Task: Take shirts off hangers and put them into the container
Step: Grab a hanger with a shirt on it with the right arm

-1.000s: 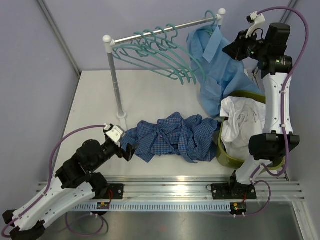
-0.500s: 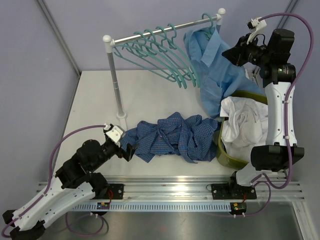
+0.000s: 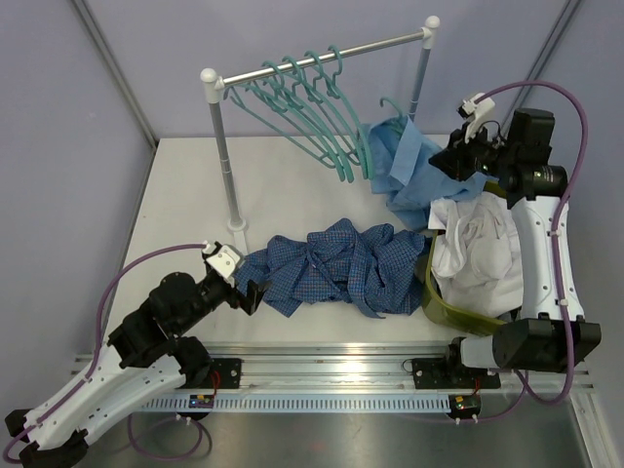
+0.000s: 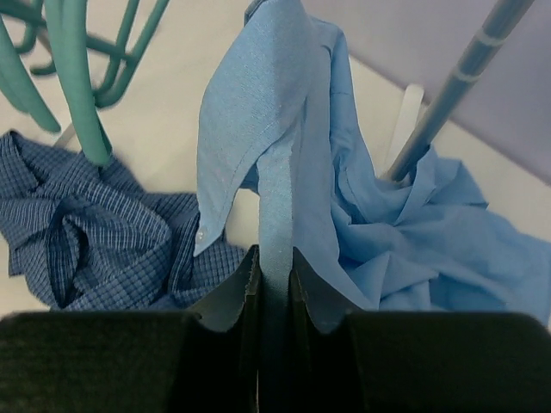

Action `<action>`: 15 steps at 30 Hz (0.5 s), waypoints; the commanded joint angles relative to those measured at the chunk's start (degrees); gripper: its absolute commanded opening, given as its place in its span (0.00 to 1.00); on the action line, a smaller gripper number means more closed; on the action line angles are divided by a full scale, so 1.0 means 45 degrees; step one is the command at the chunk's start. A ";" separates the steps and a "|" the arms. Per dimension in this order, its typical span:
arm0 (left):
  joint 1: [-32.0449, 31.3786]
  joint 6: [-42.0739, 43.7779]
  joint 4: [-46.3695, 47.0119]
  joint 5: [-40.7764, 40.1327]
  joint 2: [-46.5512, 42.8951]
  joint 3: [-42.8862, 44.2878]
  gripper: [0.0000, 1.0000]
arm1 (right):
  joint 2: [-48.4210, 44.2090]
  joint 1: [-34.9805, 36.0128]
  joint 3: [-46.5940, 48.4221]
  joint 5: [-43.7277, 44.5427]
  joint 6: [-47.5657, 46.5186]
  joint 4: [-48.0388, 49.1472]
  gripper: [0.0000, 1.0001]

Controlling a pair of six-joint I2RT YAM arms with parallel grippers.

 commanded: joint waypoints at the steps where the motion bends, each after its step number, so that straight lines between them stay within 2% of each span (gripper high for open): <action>1: 0.0038 0.0010 0.0621 0.0350 -0.0046 -0.0021 0.99 | -0.0982 0.0006 -0.0984 -0.0126 -0.1622 -0.0856 0.00; 7: 0.0038 -0.0107 0.0718 0.0448 -0.0261 -0.0040 0.99 | -0.2368 0.0006 -0.2879 0.0147 -0.3088 -0.1697 0.00; 15: 0.0038 -0.0186 0.0797 0.0429 -0.0281 -0.0021 0.99 | -0.3991 0.0006 -0.4853 0.0302 -0.3091 -0.1931 0.00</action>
